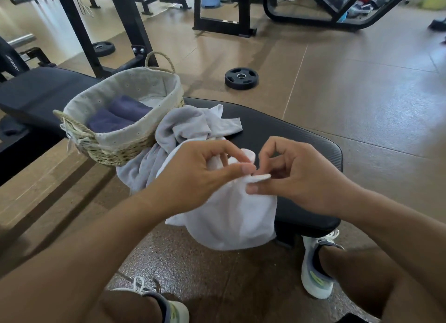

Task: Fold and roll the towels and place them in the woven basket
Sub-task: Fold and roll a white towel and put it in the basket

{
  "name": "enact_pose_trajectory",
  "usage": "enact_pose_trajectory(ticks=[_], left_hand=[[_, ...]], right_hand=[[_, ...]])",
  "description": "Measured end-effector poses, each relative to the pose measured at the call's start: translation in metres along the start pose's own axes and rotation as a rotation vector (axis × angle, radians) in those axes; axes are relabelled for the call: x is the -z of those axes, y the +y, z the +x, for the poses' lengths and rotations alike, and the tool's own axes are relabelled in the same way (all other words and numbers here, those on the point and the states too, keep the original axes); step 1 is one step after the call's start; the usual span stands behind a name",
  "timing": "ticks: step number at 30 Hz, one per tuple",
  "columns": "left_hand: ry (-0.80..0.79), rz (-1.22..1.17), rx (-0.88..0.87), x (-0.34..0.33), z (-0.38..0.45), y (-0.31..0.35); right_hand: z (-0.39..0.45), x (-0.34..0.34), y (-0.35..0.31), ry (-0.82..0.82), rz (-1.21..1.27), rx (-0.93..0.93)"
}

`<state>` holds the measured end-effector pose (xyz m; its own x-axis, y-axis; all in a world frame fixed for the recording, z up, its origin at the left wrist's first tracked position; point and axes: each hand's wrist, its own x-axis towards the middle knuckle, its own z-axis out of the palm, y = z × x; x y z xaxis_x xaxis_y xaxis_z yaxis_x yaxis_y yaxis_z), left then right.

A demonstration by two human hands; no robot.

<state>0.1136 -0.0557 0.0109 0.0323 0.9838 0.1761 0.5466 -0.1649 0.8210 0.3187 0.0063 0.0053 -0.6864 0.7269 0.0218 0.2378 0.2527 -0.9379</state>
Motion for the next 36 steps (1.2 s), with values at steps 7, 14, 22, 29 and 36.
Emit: enact_pose_trajectory(ticks=[7, 14, 22, 29, 36], left_hand=[[-0.027, -0.001, -0.026, -0.007, 0.002, -0.007], [0.021, 0.035, 0.037, -0.007, 0.004, -0.009], [0.03, 0.024, 0.092, -0.005, 0.004, -0.005], [0.003, -0.063, 0.061, -0.003, 0.002, -0.002], [-0.081, -0.085, 0.089, 0.0, 0.0, 0.006]], right_hand=[[0.002, -0.002, 0.001, 0.05, 0.008, -0.065], [0.002, 0.0, 0.007, 0.02, -0.072, 0.007], [0.002, -0.007, 0.009, 0.172, -0.072, 0.068], [0.001, -0.008, 0.011, 0.23, -0.16, 0.072], [-0.001, -0.01, 0.01, 0.215, -0.203, 0.113]])
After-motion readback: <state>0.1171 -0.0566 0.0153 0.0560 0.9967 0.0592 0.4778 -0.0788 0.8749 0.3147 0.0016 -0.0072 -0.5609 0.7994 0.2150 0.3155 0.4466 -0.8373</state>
